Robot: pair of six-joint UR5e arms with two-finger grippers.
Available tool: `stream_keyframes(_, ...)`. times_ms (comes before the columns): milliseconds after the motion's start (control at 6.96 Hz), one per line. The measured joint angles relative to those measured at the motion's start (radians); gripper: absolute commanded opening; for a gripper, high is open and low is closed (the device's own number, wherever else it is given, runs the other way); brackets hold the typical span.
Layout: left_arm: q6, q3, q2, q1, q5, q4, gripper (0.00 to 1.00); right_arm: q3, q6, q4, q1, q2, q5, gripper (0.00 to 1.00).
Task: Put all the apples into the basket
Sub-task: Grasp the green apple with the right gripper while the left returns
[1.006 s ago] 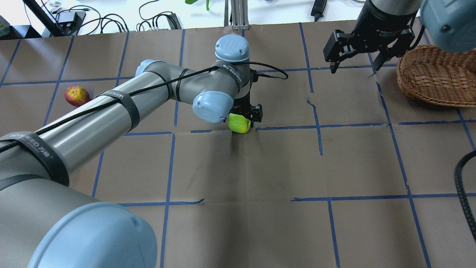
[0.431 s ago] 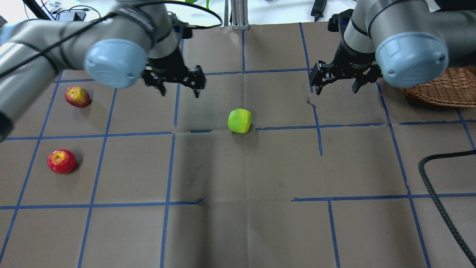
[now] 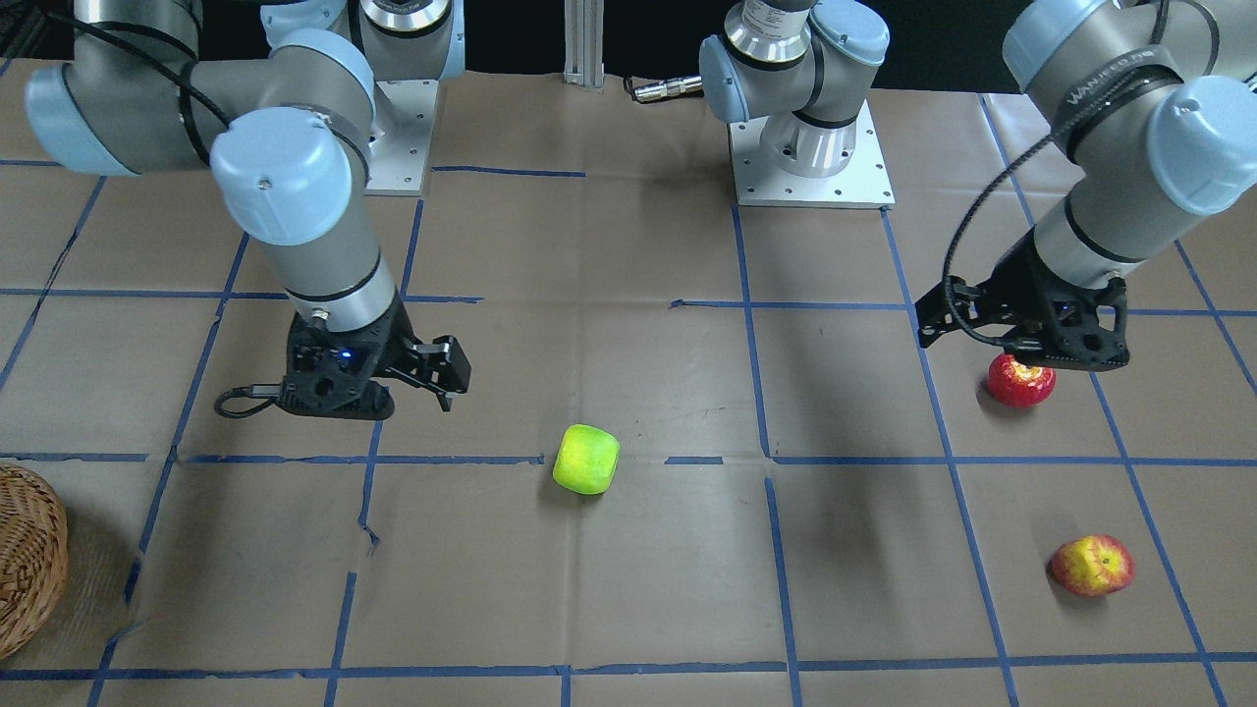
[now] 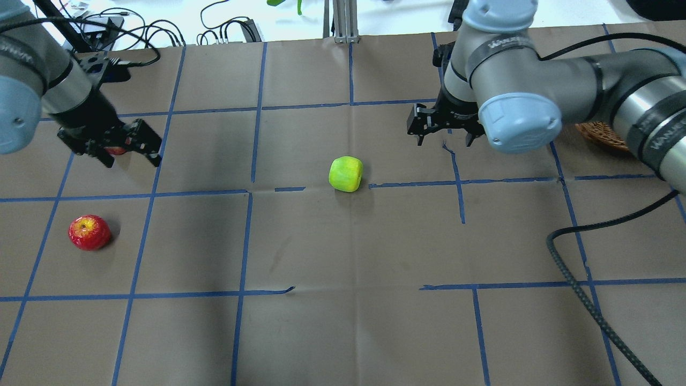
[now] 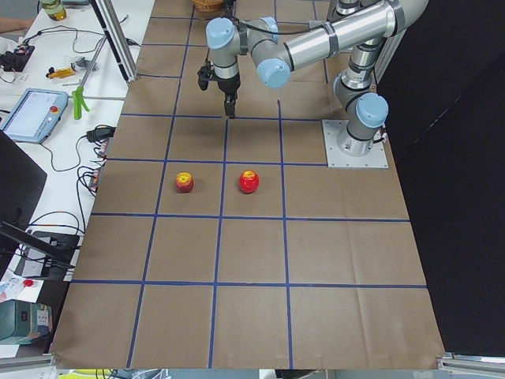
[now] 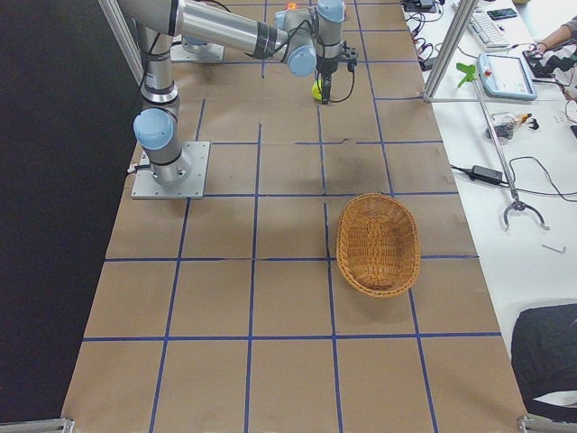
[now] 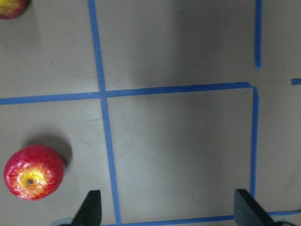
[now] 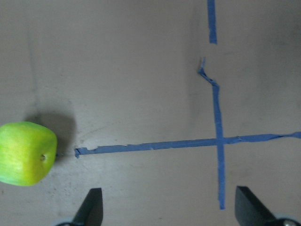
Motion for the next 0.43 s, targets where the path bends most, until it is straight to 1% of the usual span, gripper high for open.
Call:
stream_keyframes(287,0.163,-0.152,-0.009,0.15,0.016,0.214,0.98,-0.101,0.172,-0.029,0.114,0.108,-0.006,1.0)
stream_keyframes(431,0.226,-0.196,-0.019,0.203,0.018,0.303,0.98,-0.154,0.244,-0.031,0.166,0.162,-0.008,1.0)
